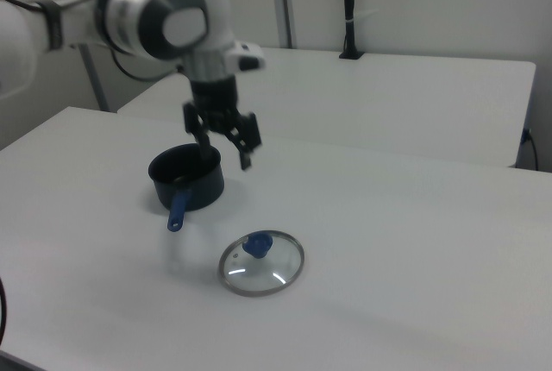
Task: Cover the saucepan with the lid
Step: 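Move the gripper down over the glass lid's blue knob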
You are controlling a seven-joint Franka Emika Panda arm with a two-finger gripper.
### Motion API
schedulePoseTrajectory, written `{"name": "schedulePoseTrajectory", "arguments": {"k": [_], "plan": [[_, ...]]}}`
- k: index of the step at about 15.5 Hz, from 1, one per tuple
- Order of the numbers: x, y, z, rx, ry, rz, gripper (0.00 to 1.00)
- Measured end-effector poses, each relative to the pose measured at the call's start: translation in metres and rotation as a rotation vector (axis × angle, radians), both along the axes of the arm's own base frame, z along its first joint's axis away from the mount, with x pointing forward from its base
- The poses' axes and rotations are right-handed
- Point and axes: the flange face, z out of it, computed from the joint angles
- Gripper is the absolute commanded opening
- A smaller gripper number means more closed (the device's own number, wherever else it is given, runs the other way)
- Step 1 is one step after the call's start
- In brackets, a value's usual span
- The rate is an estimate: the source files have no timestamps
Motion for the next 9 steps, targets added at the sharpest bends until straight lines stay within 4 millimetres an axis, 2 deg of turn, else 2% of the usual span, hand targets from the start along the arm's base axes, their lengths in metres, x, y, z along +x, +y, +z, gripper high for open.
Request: {"name": "schedulePoseTrajectory", "arguments": {"k": [5, 9], "plan": [[0.012, -0.029, -0.080, -0.004, 0.080, 0.042, 1.00], [0.019, -0.032, -0.125, -0.017, 0.075, 0.054, 0.94]]}}
